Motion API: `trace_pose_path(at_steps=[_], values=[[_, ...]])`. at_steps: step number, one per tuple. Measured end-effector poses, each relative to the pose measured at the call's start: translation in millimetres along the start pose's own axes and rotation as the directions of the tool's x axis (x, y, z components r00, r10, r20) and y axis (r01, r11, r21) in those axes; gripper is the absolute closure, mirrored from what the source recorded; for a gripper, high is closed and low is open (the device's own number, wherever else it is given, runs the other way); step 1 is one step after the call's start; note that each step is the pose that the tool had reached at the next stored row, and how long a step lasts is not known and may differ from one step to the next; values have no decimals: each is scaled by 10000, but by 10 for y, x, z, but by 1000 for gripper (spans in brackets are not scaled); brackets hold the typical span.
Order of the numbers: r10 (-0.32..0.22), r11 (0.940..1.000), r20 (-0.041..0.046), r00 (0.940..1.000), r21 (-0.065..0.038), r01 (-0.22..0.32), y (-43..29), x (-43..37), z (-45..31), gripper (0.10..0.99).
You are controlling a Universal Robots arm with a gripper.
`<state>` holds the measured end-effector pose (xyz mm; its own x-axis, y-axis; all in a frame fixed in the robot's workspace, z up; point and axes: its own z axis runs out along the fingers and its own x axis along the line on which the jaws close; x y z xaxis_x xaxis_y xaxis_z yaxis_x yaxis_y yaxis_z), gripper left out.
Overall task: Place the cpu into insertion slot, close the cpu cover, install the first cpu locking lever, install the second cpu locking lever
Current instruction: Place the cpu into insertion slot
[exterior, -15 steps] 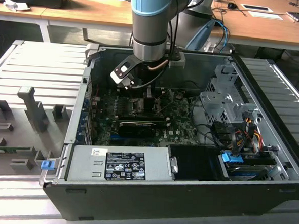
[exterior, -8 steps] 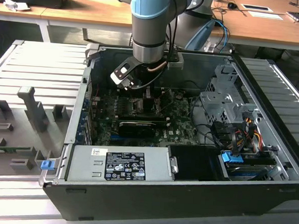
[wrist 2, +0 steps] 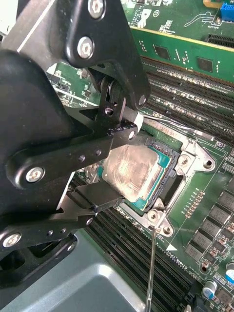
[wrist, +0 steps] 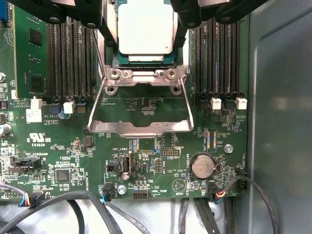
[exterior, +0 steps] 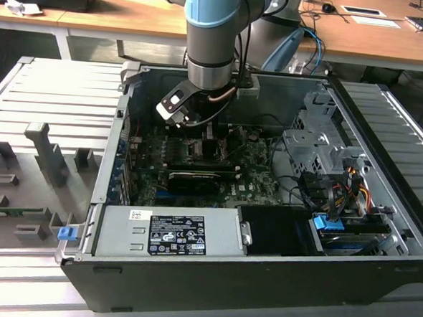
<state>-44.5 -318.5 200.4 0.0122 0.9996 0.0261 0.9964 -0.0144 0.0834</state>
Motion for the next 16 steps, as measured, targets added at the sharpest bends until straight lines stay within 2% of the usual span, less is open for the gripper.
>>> trace_pose_path(at_steps=[16], values=[[129, 9999, 1, 9999, -6, -129, -2, -7, 24, 537]])
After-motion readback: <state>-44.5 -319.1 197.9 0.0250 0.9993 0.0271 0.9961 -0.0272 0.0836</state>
